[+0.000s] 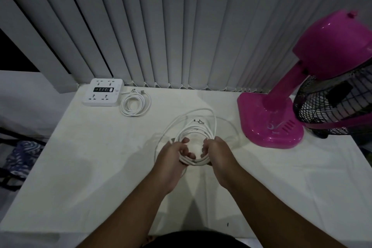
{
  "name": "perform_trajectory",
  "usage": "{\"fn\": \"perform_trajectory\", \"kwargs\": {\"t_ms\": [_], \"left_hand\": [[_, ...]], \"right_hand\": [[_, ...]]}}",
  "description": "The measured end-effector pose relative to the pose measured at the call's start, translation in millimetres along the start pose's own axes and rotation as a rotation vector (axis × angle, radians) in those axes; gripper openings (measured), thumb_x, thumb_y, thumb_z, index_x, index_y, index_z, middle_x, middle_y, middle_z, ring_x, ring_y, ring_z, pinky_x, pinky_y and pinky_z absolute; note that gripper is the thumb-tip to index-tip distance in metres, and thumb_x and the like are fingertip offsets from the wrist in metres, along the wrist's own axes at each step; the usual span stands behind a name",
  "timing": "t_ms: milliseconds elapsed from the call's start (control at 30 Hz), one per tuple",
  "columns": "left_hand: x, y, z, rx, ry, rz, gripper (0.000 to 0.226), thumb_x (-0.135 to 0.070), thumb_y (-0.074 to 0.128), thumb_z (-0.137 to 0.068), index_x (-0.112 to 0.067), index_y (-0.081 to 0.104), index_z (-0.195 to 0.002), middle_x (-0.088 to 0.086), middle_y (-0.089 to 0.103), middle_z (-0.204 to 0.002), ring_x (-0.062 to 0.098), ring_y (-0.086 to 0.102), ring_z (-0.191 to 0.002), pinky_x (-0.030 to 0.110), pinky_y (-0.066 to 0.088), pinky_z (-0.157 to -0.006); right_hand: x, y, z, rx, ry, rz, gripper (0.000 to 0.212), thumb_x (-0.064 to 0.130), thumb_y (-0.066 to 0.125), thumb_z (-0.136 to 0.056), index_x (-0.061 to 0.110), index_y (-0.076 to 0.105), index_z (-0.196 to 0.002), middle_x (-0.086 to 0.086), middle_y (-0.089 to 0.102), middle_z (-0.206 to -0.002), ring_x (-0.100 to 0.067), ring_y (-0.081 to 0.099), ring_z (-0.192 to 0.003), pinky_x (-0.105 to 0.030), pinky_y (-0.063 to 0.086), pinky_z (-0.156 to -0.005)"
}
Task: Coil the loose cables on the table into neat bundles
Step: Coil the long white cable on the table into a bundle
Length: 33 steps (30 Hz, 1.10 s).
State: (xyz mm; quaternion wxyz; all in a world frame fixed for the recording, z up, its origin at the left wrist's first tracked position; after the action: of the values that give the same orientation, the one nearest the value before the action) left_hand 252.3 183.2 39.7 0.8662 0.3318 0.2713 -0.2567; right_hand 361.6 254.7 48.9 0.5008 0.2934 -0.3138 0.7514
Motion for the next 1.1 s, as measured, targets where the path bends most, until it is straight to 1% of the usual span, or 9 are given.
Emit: {"fn": "perform_trajectory", "kwargs": {"t_ms": [133, 400, 600, 733, 833, 900, 967, 1033, 1100], "left_hand": [[-16, -5, -4, -0.119, 0.130, -0.225, 0.022, 0.006, 0.038, -0.081, -0.004, 0.056, -0.087, -0.001, 0.037, -0.046, 0.015, 0.038, -0.040, 0.029, 0.040, -0.054], [-38, 7, 0, -0.061, 0.242, -0.707, 0.013, -0.011, 0.046, -0.080, -0.010, 0.059, -0.082, 0.002, 0.050, -0.062, 0.014, 0.048, -0.046, 0.026, 0.046, -0.051], [-45, 15, -5, -0.033, 0.542, -1.119, 0.018, -0.019, 0.052, -0.077, -0.018, 0.059, -0.094, 0.002, 0.054, -0.093, 0.026, 0.053, -0.091, 0.035, 0.039, -0.075], [-58, 14, -2, -0.075, 0.904, -1.274, 0.073, -0.039, 0.054, -0.065, -0.031, 0.040, -0.136, 0.001, 0.033, -0.142, 0.019, 0.022, -0.139, 0.035, 0.018, -0.110], [-76, 16, -5, 0.005, 0.984, -1.477, 0.075, -0.055, 0.056, -0.068, -0.036, 0.039, -0.139, -0.004, 0.014, -0.166, 0.012, -0.010, -0.154, 0.033, -0.012, -0.117], [-91, 19, -5, 0.019, 1.039, -1.520, 0.063, -0.065, 0.059, -0.069, -0.031, 0.048, -0.121, -0.009, 0.037, -0.154, 0.014, 0.004, -0.156, 0.034, -0.010, -0.120], [-102, 24, -1, 0.045, 0.948, -1.467, 0.056, -0.073, 0.063, -0.067, -0.034, 0.046, -0.103, -0.023, 0.060, -0.117, 0.016, 0.046, -0.136, 0.037, 0.024, -0.116], [-108, 30, 5, 0.116, 0.723, -1.300, 0.053, -0.069, 0.073, -0.064, -0.035, 0.046, -0.094, -0.025, 0.063, -0.079, 0.006, 0.064, -0.085, 0.032, 0.048, -0.078], [-110, 35, 9, 0.225, 0.504, -1.076, 0.044, -0.048, 0.081, -0.069, -0.029, 0.053, -0.096, -0.018, 0.065, -0.067, 0.007, 0.060, -0.064, 0.030, 0.049, -0.060]], "right_hand": [[-2, 1, 9, 0.105, -0.044, 0.073, 0.028, 0.019, 0.061, -0.075, 0.001, 0.064, -0.097, -0.022, 0.068, -0.087, -0.026, 0.061, -0.078, -0.044, 0.052, -0.079], [19, -1, 8, 0.110, -0.210, 0.029, 0.026, 0.011, 0.060, -0.075, 0.023, 0.071, -0.095, -0.002, 0.076, -0.088, -0.019, 0.072, -0.076, -0.041, 0.063, -0.071], [33, -6, 9, 0.081, -0.171, -0.023, 0.018, 0.002, 0.056, -0.077, 0.013, 0.067, -0.069, 0.003, 0.045, -0.047, -0.016, 0.038, -0.044, -0.033, 0.044, -0.051], [45, -14, 12, 0.131, -0.131, -0.077, 0.023, -0.004, 0.053, -0.078, 0.009, 0.060, -0.060, 0.003, 0.034, -0.043, -0.014, 0.027, -0.036, -0.030, 0.037, -0.045], [54, -20, 13, 0.164, -0.153, -0.052, 0.018, -0.002, 0.053, -0.078, 0.006, 0.064, -0.066, 0.004, 0.032, -0.043, -0.013, 0.025, -0.037, -0.027, 0.035, -0.043], [61, -23, 14, 0.164, -0.165, -0.049, 0.018, -0.002, 0.054, -0.079, 0.007, 0.061, -0.066, 0.006, 0.032, -0.042, -0.012, 0.025, -0.036, -0.027, 0.034, -0.042], [68, -25, 15, 0.157, -0.183, -0.084, 0.021, -0.001, 0.053, -0.080, 0.010, 0.058, -0.064, 0.006, 0.032, -0.042, -0.012, 0.026, -0.036, -0.026, 0.033, -0.042], [76, -27, 17, 0.151, -0.196, -0.152, 0.017, 0.000, 0.051, -0.082, 0.007, 0.062, -0.071, 0.005, 0.033, -0.045, -0.012, 0.027, -0.038, -0.026, 0.033, -0.042], [82, -27, 17, 0.152, -0.171, -0.256, 0.017, 0.002, 0.049, -0.086, 0.003, 0.065, -0.082, 0.003, 0.031, -0.050, -0.012, 0.026, -0.040, -0.026, 0.033, -0.044]]}}
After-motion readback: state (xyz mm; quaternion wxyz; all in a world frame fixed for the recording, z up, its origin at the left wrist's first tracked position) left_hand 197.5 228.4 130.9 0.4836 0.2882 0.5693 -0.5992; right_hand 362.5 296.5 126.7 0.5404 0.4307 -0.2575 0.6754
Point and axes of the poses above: each hand's wrist, its own z-axis away from the middle knuckle, its own y-axis out of the palm, x = y × z, the point moved 2 cm from there along -z, towards the middle knuckle
